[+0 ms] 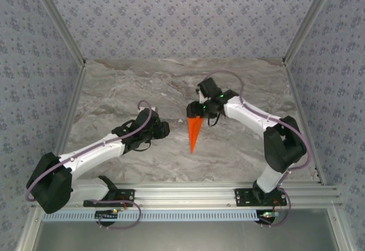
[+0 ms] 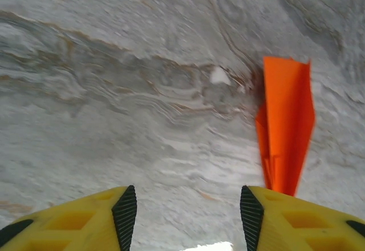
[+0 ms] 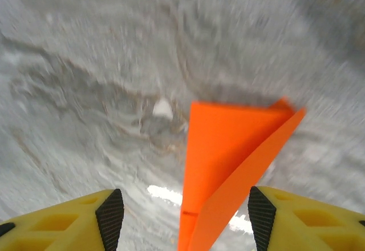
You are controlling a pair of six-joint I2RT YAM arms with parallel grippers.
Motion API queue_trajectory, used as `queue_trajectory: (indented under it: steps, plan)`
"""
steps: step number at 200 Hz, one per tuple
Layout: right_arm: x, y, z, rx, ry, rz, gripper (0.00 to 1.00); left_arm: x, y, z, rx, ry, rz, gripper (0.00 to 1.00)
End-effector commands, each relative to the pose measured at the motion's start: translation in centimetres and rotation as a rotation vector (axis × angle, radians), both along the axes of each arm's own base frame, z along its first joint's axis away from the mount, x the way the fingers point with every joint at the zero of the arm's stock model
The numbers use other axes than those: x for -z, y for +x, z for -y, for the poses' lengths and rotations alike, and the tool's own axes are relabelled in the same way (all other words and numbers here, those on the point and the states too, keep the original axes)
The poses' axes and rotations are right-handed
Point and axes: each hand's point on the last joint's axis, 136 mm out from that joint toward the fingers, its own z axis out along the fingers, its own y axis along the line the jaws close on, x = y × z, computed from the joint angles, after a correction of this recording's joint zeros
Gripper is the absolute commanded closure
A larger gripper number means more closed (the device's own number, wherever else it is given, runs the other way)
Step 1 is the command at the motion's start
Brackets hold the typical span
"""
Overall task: Fold a paper plane with a square sheet of paper (fold left side to right side)
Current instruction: Pick up the paper plane at the center of the table.
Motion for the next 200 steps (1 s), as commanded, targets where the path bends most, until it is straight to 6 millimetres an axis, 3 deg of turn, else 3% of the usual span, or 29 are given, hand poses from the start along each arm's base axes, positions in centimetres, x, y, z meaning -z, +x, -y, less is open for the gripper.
queue_trajectory:
  steps: [1, 46, 86, 109, 129, 164, 167, 174, 184, 200]
  plan:
    - [3.1, -1.7, 3.0, 0.146, -0.185, -0.061, 0.38, -1.7, 1.2, -1.2, -0.052, 0.049, 0.064, 0.45]
    - [5.6, -3.3, 2.5, 0.166, -0.257, -0.117, 0.45, -0.7, 0.7, -1.6, -0.062, 0.054, 0.045, 0.44]
    - [6.1, -4.2, 1.8, 0.151, -0.237, -0.150, 0.63, -0.8, 0.6, -1.9, -0.067, 0.065, 0.051, 0.43]
    - [5.2, -4.4, 1.4, 0.137, -0.208, -0.145, 0.82, -1.0, 0.7, -2.1, -0.068, 0.074, 0.053, 0.43]
    - [3.1, -4.2, 0.6, 0.104, -0.153, -0.106, 1.00, -1.1, 0.7, -2.1, -0.067, 0.076, 0.054, 0.43]
    - [-2.5, -4.2, -0.6, -0.010, -0.001, 0.014, 1.00, -1.5, 0.7, -2.4, -0.078, 0.087, 0.061, 0.43]
    - [-1.7, -4.9, -0.1, -0.017, -0.009, -0.006, 1.00, -1.5, 0.7, -2.5, -0.080, 0.088, 0.061, 0.42]
    - [-2.2, -4.7, -0.4, -0.045, 0.045, 0.019, 1.00, -1.6, 0.8, -2.6, -0.082, 0.091, 0.064, 0.42]
    - [-1.4, -5.0, -0.2, -0.058, 0.119, -0.009, 1.00, -1.9, 0.8, -2.6, -0.085, 0.091, 0.069, 0.42]
    - [1.2, -5.4, 0.2, -0.053, 0.226, -0.069, 1.00, -2.2, 0.9, -2.8, -0.089, 0.096, 0.075, 0.42]
